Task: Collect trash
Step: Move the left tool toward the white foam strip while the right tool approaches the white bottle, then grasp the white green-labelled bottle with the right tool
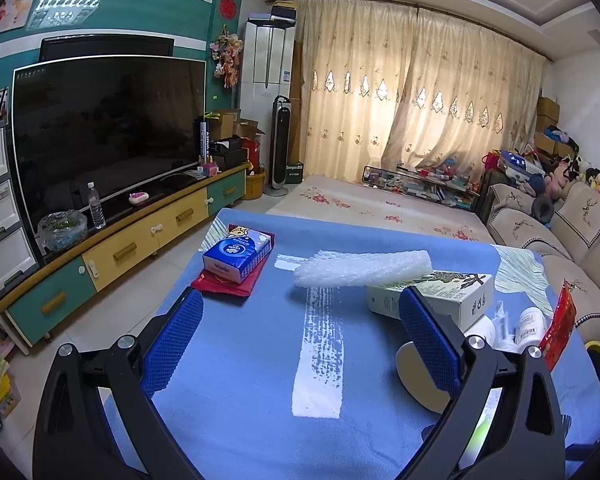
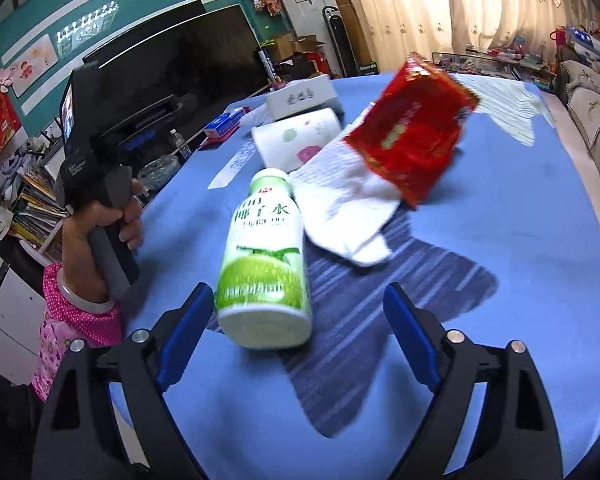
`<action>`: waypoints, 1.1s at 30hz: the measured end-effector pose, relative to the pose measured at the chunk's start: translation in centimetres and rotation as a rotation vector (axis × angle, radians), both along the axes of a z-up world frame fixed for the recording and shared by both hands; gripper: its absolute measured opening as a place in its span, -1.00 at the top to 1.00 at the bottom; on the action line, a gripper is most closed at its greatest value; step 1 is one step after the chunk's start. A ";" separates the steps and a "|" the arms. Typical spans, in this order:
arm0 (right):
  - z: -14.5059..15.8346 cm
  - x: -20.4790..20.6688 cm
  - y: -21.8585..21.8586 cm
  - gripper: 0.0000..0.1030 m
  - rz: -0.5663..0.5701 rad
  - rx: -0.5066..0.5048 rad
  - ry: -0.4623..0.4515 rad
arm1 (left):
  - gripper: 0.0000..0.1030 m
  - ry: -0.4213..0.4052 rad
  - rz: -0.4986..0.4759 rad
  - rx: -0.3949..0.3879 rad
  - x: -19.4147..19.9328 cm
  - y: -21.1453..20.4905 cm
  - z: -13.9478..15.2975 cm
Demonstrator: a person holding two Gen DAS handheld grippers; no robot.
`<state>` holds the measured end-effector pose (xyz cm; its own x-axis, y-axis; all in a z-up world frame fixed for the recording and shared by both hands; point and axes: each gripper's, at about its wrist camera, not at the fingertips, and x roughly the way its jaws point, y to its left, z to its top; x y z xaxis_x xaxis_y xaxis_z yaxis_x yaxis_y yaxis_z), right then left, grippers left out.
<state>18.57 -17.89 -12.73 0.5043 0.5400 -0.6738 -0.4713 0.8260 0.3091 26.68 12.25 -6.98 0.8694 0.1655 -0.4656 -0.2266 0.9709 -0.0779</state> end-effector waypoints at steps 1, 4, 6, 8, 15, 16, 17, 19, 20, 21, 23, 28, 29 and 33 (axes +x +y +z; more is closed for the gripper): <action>0.0 -0.3 0.4 -0.60 0.005 -0.004 -0.013 | -0.88 0.000 -0.001 -0.002 0.0 0.0 0.0; -0.3 -0.9 2.3 -0.60 0.037 -0.039 -0.044 | -0.88 0.003 -0.003 -0.005 0.1 0.0 -0.1; -0.5 -1.1 3.3 -0.60 0.047 -0.054 -0.055 | -0.88 0.004 -0.005 -0.006 0.1 -0.1 -0.1; -0.8 -1.2 4.1 -0.60 0.039 -0.076 -0.063 | -0.88 0.008 -0.009 -0.006 0.2 -0.3 -0.2; -2.1 -0.1 4.2 -0.06 -0.027 -0.120 -0.040 | -0.88 0.013 -0.022 -0.001 0.3 -0.7 -0.3; -2.1 0.0 3.9 0.00 -0.030 -0.116 -0.036 | -0.88 0.012 -0.022 -0.001 0.3 -0.7 -0.3; -2.0 0.1 3.7 0.01 -0.032 -0.106 -0.033 | -0.88 0.013 -0.022 -0.001 0.3 -0.7 -0.3; -1.6 0.0 3.2 0.01 -0.033 -0.092 -0.039 | -0.88 0.013 -0.022 -0.002 0.3 -0.7 -0.3; -1.1 -0.2 2.8 0.02 -0.032 -0.086 -0.052 | -0.88 0.013 -0.022 -0.001 0.3 -0.7 -0.3; -0.6 -0.5 2.4 0.03 -0.027 -0.080 -0.063 | -0.88 0.011 -0.019 0.000 0.3 -0.7 -0.3; 0.5 -1.0 1.6 0.04 -0.022 -0.063 -0.084 | -0.88 0.011 -0.017 0.000 0.4 -0.6 -0.4; 3.4 -2.0 -1.1 0.04 -0.040 0.002 -0.126 | -0.88 0.009 -0.012 -0.002 0.3 -0.5 -0.5; 3.8 -2.2 -1.6 0.04 -0.045 0.013 -0.134 | -0.88 0.007 -0.010 0.000 0.3 -0.5 -0.5; 5.6 -2.8 -3.2 0.04 -0.059 0.054 -0.151 | -0.88 0.000 -0.006 0.003 0.1 -0.5 -0.4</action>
<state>15.79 -21.06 -7.13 0.6297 0.5398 -0.5586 -0.4671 0.8377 0.2830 26.83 11.77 -7.42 0.8703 0.1613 -0.4653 -0.2203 0.9726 -0.0748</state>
